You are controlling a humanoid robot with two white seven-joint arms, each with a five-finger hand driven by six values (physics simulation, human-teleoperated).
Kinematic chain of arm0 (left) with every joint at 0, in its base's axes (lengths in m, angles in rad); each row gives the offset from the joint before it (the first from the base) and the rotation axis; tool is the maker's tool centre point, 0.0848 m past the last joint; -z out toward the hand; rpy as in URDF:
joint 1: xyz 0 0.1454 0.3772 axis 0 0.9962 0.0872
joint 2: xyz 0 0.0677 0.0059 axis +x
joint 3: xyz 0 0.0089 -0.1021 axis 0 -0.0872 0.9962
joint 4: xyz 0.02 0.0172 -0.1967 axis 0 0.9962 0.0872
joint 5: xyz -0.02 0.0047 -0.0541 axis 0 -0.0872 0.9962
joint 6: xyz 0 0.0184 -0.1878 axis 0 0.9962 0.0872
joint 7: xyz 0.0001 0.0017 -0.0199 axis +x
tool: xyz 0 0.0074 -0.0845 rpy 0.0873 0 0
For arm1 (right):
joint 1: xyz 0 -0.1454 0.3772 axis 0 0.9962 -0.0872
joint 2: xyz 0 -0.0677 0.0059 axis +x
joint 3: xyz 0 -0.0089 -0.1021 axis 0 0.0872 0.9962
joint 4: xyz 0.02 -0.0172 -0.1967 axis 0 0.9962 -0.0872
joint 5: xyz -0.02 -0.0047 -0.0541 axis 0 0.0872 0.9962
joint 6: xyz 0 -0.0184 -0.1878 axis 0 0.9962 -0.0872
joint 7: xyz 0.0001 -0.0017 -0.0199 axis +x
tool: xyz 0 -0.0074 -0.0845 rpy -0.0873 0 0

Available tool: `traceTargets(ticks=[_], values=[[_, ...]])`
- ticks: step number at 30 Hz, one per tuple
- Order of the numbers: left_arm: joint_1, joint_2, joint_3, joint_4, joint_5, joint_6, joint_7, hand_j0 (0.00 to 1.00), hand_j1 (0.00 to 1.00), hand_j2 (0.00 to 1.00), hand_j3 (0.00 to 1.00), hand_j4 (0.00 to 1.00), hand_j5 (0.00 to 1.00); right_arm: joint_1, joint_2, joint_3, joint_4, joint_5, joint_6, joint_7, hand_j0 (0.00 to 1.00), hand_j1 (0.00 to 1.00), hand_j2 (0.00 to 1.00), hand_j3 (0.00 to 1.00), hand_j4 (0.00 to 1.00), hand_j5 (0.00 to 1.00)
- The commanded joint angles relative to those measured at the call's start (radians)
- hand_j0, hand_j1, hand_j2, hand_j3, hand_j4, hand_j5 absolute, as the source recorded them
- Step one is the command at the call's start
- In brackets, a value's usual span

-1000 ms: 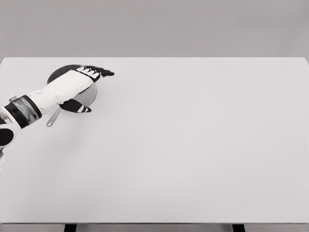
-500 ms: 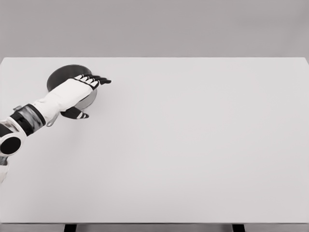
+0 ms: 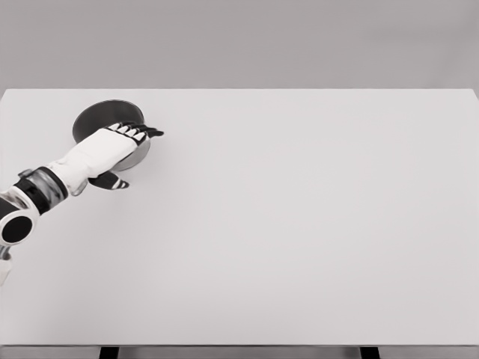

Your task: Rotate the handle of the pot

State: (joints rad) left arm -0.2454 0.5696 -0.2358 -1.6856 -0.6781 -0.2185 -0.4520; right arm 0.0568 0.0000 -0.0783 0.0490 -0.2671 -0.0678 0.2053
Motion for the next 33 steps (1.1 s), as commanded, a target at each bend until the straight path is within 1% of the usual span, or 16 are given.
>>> traceTargets(ticks=[1, 6, 11, 16, 18, 29, 33], values=[[0.000, 0.004, 0.006, 0.001, 0.002, 0.001, 0.001, 1.00, 1.00, 1.00, 1.00, 1.00, 1.00, 0.000, 0.000, 0.000, 0.000, 0.000, 0.000, 0.000, 1.00, 1.00, 1.00, 1.00, 1.00, 1.00], [0.002, 0.007, 0.010, 0.006, 0.000, 0.001, 0.006, 1.00, 1.00, 1.00, 1.00, 1.00, 1.00, 0.000, 0.000, 0.000, 0.000, 0.000, 0.000, 0.000, 1.00, 1.00, 1.00, 1.00, 1.00, 1.00], [0.002, 0.007, 0.010, 0.018, -0.023, 0.001, 0.009, 1.00, 1.00, 1.00, 1.00, 1.00, 1.00, 0.000, 0.000, 0.000, 0.000, 0.000, 0.000, 0.000, 1.00, 1.00, 1.00, 1.00, 1.00, 1.00], [0.002, 0.007, 0.010, 0.024, -0.064, 0.004, 0.009, 1.00, 1.00, 1.00, 1.00, 1.00, 1.00, 0.000, 0.000, 0.000, 0.000, 0.000, -0.001, 0.000, 1.00, 1.00, 1.00, 1.00, 1.00, 1.00], [0.003, 0.007, 0.013, 0.024, -0.080, 0.030, 0.009, 1.00, 1.00, 1.00, 1.00, 1.00, 1.00, 0.000, 0.000, 0.000, 0.000, 0.000, 0.000, 0.000, 1.00, 1.00, 1.00, 1.00, 1.00, 1.00], [0.005, 0.007, 0.021, 0.032, -0.103, 0.044, 0.009, 1.00, 1.00, 1.00, 1.00, 1.00, 1.00, 0.000, 0.000, 0.000, 0.000, 0.000, -0.001, 0.000, 1.00, 1.00, 1.00, 1.00, 1.00, 1.00], [0.005, 0.009, 0.030, 0.047, -0.103, 0.044, 0.009, 1.00, 1.00, 1.00, 1.00, 1.00, 1.00, 0.000, 0.000, 0.000, 0.000, 0.000, 0.000, 0.000, 1.00, 1.00, 1.00, 1.00, 1.00, 1.00]])
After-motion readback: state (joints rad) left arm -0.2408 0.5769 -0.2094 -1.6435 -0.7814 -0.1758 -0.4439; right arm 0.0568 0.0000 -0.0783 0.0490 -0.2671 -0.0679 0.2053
